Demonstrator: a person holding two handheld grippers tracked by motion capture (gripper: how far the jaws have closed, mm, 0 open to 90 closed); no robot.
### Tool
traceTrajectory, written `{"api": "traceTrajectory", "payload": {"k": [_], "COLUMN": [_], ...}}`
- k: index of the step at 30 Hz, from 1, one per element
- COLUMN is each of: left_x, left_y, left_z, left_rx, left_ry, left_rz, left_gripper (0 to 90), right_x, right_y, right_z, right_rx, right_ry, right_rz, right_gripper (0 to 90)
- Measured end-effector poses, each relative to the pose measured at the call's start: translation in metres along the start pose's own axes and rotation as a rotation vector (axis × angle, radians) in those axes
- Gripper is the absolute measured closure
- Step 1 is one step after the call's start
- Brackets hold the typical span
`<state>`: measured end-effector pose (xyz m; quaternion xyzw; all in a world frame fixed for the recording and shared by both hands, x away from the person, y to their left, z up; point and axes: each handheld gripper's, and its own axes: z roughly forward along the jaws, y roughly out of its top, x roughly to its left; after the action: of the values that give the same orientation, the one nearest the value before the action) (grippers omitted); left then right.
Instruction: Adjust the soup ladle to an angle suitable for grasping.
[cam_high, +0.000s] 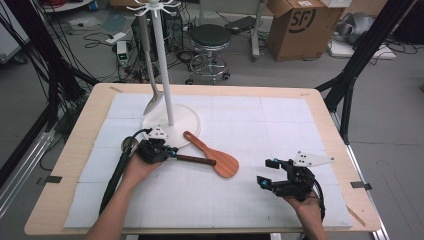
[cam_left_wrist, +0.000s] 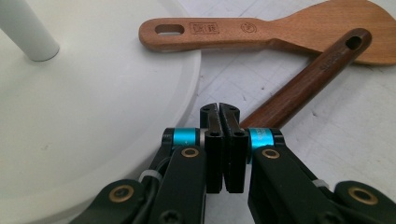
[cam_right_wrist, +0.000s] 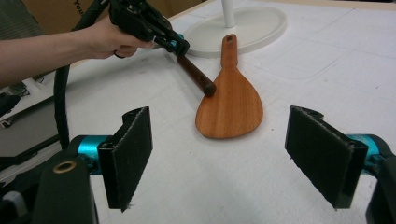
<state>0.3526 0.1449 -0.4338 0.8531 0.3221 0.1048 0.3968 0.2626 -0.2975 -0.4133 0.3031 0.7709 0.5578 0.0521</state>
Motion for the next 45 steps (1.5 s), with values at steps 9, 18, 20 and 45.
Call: {"api": "traceTrajectory", "payload": {"k": [9,18,20,45], "left_x": [-0.005,-0.011,-0.014,-0.03], "left_y": [0.001,-0.001,-0.002,-0.005], "left_z": [-0.001,-0.003,-0.002,-0.001], "left_rx": [-0.008,0.012,0.026,0.006], "left_ry": [-0.018,-0.028,-0.027,-0.062], "left_rz": [0.013,0.026,0.042,0.054], "left_gripper": [88.4,88.5,88.3,89.3], "right_x": [0.001,0.0,0.001,0.003], "right_y": [-0.002,-0.003,-0.003,-0.004], "right_z": [0.001,0.0,0.001,0.002], "right_rx": [0.012,0.007,0.01,0.02], "right_ry": [-0.003,-0.006,-0.006,-0.008], "right_rz": [0.0,0.0,0.001,0.0], "right_gripper": [22.4,22.4,22.4,22.4]}}
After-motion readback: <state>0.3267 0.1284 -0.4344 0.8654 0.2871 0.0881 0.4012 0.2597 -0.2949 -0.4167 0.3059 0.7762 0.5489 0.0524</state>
